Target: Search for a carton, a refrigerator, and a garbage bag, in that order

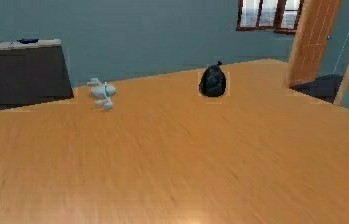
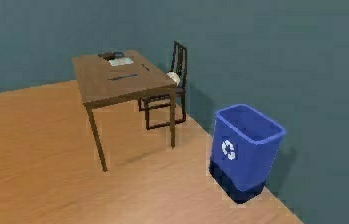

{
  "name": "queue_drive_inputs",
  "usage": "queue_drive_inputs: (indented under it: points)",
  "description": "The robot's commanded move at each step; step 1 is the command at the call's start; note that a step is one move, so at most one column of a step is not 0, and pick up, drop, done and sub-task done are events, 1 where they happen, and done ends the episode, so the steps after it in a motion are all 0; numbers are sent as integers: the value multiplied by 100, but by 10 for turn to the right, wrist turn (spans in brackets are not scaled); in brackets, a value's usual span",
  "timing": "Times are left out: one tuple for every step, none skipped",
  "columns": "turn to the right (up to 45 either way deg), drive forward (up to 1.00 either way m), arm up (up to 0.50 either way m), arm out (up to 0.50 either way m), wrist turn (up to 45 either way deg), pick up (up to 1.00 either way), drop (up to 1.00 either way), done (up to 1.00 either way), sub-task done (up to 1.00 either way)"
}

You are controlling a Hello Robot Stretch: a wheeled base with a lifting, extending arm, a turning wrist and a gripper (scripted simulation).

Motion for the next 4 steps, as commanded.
queue_drive_inputs:
  points:
    - [0, 100, 0, 0, 0, 0, 0, 0, 0]
    - [0, 100, 0, 0, 0, 0, 0, 0, 0]
    - [60, 0, 0, 0, 0, 0, 0, 0, 0]
    - [0, 75, 0, 0, 0, 0, 0, 0, 0]
